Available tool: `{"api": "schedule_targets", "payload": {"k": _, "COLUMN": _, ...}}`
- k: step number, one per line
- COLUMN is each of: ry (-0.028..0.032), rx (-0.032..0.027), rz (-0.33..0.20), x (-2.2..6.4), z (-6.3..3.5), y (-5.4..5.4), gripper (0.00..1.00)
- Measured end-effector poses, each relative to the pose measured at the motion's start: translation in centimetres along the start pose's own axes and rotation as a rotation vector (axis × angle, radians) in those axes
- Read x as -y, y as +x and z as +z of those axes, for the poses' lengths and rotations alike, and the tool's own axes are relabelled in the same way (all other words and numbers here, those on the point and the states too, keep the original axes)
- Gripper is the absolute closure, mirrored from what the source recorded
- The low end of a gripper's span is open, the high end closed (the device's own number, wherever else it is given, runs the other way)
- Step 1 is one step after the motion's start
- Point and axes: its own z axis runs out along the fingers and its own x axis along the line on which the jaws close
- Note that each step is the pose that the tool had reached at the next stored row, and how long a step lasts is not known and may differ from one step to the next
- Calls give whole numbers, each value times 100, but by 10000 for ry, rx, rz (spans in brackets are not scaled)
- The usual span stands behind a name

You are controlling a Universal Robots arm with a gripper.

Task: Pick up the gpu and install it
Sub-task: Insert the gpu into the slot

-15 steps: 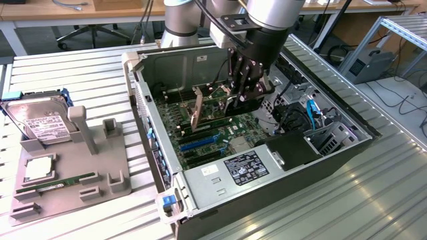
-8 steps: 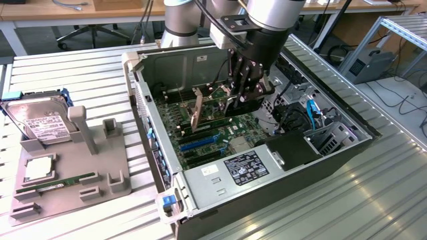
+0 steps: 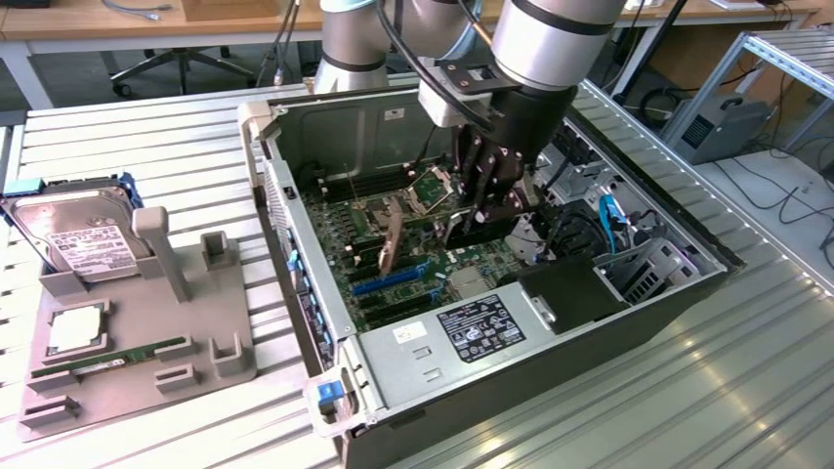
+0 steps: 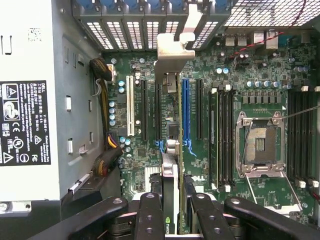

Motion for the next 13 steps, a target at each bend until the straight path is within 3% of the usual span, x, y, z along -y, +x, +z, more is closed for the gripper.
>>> {"api": "schedule_targets", "payload": {"k": 12, "ry": 0, "rx": -1, "rz": 1, "x": -4, "z": 4, "y": 72, "gripper": 73}}
{"api": "schedule_targets", "payload": {"k": 13, "ry": 17, "rx": 25, "rz": 708, "x": -17, "z": 15, "y": 81, "gripper": 73}}
